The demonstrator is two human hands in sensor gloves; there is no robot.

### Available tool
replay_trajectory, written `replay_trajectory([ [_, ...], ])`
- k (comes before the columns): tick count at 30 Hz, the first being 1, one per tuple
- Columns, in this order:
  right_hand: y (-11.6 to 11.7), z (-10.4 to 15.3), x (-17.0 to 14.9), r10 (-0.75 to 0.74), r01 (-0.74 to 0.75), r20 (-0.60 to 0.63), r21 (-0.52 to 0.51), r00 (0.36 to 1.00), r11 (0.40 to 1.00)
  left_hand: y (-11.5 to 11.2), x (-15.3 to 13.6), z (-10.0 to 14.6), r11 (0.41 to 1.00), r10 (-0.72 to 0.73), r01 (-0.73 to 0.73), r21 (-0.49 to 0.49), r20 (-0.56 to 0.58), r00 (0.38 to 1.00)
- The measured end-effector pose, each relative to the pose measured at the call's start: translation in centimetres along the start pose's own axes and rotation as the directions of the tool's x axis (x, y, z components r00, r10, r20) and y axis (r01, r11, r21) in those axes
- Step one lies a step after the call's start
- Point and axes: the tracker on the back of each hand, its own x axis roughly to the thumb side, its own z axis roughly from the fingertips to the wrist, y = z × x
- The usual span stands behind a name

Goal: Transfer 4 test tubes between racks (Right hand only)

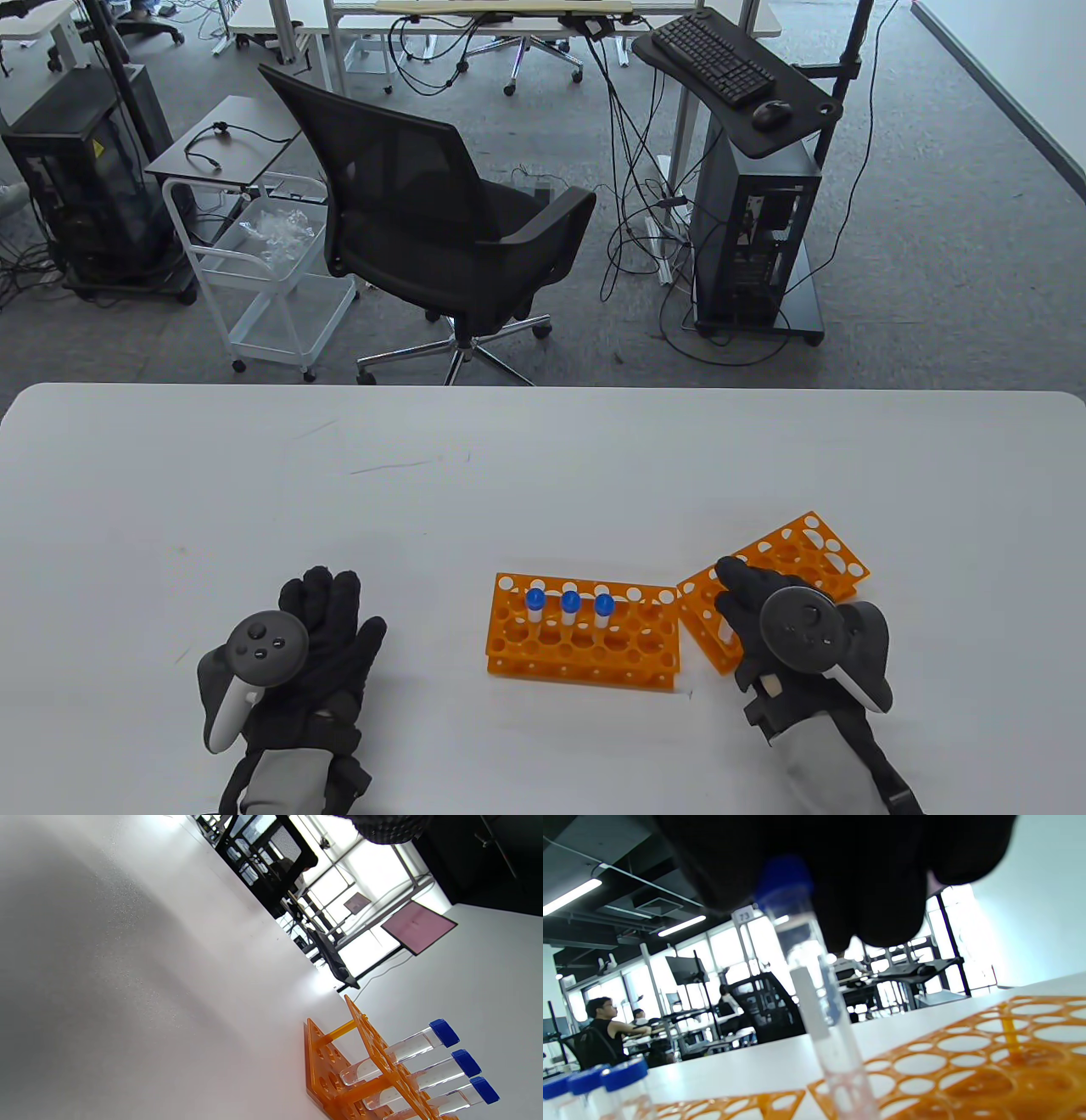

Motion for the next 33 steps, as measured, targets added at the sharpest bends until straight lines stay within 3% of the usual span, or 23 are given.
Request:
replay_trajectory([
  [18,0.2,-2.7,3.5,-0.081,0.081,0.052,0.001,0.995,0.997,0.0,-0.3,-0.1,1.0,-0.005,0.005,0.0,-0.033,0.999],
  [33,3.3,-3.4,5.9,-0.063,0.058,0.101,0.059,0.993,0.997,0.2,-0.2,-0.1,1.0,0.01,-0.01,0.006,-0.012,1.0],
])
